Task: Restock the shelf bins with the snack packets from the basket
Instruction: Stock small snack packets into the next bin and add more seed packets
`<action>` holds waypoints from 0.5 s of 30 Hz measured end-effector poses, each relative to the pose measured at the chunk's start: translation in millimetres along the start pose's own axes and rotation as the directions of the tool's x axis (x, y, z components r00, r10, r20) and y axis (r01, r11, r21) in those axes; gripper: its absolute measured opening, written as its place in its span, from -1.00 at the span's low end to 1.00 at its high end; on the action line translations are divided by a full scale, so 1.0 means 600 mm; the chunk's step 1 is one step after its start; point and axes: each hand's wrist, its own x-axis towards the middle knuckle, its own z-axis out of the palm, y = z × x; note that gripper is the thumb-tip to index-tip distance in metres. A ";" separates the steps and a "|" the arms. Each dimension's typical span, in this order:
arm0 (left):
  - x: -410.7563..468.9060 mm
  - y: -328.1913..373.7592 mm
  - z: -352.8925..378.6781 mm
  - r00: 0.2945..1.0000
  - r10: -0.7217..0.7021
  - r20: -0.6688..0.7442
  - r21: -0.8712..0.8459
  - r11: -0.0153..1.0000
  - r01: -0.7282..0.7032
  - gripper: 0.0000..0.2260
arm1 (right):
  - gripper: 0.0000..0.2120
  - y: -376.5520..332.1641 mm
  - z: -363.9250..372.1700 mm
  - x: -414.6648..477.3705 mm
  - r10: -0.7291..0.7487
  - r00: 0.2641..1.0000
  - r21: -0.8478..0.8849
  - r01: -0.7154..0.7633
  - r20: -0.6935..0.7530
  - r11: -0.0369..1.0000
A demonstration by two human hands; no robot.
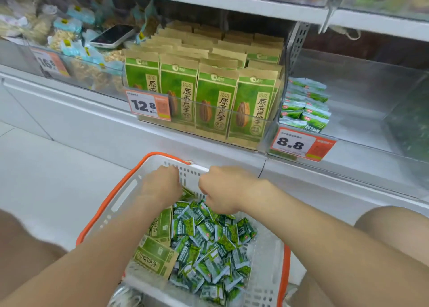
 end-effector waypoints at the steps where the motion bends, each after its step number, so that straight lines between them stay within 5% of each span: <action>1: -0.003 -0.016 0.020 0.998 -0.020 0.062 0.052 0.999 0.017 -0.92 | -0.77 -0.005 0.011 0.011 -0.004 0.999 0.001 0.004 0.041 1.000; 3: -0.005 -0.050 0.061 0.980 -0.061 0.188 0.126 0.991 0.038 -0.89 | -0.92 -0.011 0.028 0.031 -0.001 0.993 -0.007 0.002 0.115 1.000; 7: 0.011 -0.112 0.131 0.953 -0.115 0.280 0.256 0.966 0.041 -0.66 | -0.86 -0.010 0.041 0.061 -0.003 0.982 0.017 0.000 0.187 1.000; 11: 0.035 -0.123 0.167 0.900 -0.184 0.394 0.113 0.982 0.152 -0.63 | -0.93 -0.010 0.047 0.083 -0.008 0.981 0.000 0.008 0.196 1.000; 15: 0.042 -0.122 0.187 0.880 -0.232 0.414 0.064 0.972 0.226 -0.33 | -0.94 -0.013 0.051 0.097 -0.043 0.977 0.002 0.044 0.209 0.999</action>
